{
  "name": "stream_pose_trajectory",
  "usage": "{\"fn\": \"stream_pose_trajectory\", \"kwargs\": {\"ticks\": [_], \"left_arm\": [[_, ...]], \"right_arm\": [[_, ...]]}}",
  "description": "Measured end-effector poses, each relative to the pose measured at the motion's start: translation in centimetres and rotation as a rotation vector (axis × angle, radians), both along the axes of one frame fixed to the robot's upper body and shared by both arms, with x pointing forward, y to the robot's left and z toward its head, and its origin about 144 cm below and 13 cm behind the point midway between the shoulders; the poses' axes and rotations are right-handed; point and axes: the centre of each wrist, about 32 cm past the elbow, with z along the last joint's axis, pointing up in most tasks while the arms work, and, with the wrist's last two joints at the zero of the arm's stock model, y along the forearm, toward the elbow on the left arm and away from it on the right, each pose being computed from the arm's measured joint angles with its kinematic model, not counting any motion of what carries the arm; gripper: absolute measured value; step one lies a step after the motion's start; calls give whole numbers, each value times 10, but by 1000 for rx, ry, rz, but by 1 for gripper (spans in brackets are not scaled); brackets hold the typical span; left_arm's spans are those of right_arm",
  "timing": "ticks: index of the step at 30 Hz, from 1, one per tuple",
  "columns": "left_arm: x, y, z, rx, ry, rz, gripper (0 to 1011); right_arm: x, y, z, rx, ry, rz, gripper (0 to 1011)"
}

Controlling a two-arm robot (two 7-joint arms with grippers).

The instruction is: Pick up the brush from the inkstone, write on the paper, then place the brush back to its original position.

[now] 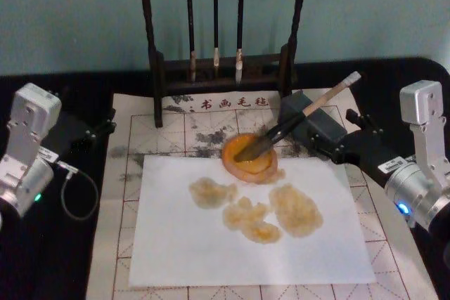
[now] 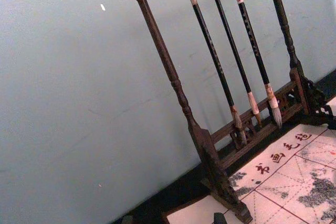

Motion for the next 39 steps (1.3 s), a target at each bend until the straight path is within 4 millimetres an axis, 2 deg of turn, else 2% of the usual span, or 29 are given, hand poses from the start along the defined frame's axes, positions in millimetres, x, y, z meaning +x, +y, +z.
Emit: {"fn": "stream_pose_trajectory", "kwargs": {"ticks": [39], "left_arm": [[0, 0, 0, 0, 0, 0, 1001]], "right_arm": [[0, 0, 1, 10, 1, -2, 1000]]}}
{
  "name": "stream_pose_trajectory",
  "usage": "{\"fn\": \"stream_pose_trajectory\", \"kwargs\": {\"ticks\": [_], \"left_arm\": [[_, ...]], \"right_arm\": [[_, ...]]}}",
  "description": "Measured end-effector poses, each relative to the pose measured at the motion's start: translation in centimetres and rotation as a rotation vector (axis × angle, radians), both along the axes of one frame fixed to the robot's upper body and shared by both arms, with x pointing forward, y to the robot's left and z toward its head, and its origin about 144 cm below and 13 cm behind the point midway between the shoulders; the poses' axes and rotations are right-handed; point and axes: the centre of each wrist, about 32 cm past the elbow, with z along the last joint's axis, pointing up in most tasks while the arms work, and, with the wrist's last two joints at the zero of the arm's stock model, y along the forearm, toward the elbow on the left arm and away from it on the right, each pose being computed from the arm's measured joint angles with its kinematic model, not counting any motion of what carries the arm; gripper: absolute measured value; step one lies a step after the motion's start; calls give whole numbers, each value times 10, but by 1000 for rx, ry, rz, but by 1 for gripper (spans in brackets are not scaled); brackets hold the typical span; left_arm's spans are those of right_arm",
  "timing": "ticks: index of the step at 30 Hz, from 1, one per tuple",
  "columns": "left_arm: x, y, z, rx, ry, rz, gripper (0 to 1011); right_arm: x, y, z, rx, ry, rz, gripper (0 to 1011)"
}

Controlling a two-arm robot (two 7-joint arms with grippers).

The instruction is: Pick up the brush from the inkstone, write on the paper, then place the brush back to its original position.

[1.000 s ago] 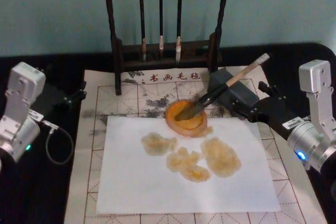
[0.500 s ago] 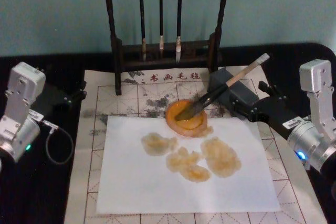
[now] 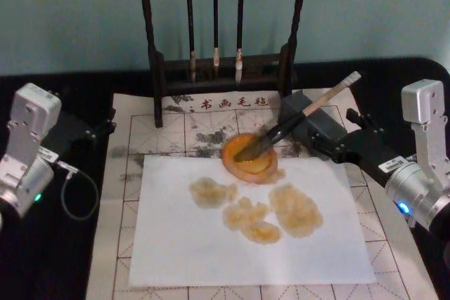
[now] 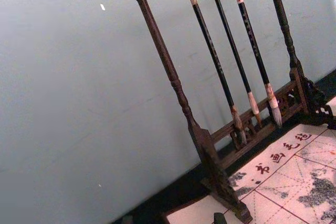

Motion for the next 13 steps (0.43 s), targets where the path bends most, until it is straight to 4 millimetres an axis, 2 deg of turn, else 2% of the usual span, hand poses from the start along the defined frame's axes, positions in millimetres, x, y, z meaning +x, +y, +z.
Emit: {"fn": "stream_pose_trajectory", "kwargs": {"ticks": [13], "left_arm": [[0, 0, 0, 0, 0, 0, 1001]], "right_arm": [[0, 0, 0, 0, 0, 0, 1000]]}}
